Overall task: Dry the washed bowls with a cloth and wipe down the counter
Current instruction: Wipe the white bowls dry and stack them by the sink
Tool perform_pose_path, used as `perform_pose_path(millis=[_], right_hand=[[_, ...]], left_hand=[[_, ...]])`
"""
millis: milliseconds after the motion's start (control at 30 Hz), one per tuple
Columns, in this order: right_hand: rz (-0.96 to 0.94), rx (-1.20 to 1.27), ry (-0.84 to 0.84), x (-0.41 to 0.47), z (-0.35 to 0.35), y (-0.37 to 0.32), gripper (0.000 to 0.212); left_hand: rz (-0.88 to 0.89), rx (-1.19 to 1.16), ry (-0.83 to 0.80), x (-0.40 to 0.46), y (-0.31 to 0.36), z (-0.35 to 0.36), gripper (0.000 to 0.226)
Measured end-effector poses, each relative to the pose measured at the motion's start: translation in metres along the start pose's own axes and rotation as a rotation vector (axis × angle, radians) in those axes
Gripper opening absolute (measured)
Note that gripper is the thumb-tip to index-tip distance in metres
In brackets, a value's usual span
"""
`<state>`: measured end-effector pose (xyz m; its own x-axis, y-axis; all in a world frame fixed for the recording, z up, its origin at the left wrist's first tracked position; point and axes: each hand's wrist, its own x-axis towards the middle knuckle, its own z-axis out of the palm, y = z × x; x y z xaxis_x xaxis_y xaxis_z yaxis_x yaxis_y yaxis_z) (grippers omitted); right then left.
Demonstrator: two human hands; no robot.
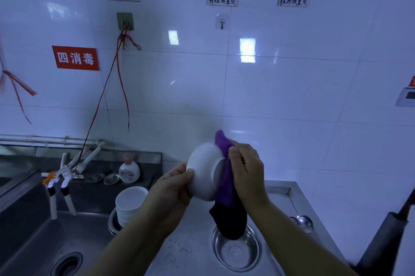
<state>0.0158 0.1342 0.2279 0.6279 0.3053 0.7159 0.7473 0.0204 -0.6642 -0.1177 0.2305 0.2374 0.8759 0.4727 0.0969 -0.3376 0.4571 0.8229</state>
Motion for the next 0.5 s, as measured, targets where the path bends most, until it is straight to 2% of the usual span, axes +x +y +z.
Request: perform_pose_path(millis=[133,300,400,500], right_hand=[[0.033,0.036,0.048,-0.019,0.001,0.004,0.032],[-0.115,-0.122,0.099,-0.025,-0.001,-0.001,0.036],[-0.157,-0.193,0.055,-0.011,-0.007,-0.010,0.034],[-0.329,-0.355,-0.007,-0.003,-0.010,-0.019,0.033]], left_hand=[[-0.023,-0.084,0.026,0.002,0.004,-0.001,0.031],[-0.064,-0.154,0.033,0.004,0.003,-0.002,0.033],[-0.061,-0.125,0.019,0.005,0.002,-0.002,0.032],[-0.081,-0.106,0.021,0.007,0.000,0.001,0.030]])
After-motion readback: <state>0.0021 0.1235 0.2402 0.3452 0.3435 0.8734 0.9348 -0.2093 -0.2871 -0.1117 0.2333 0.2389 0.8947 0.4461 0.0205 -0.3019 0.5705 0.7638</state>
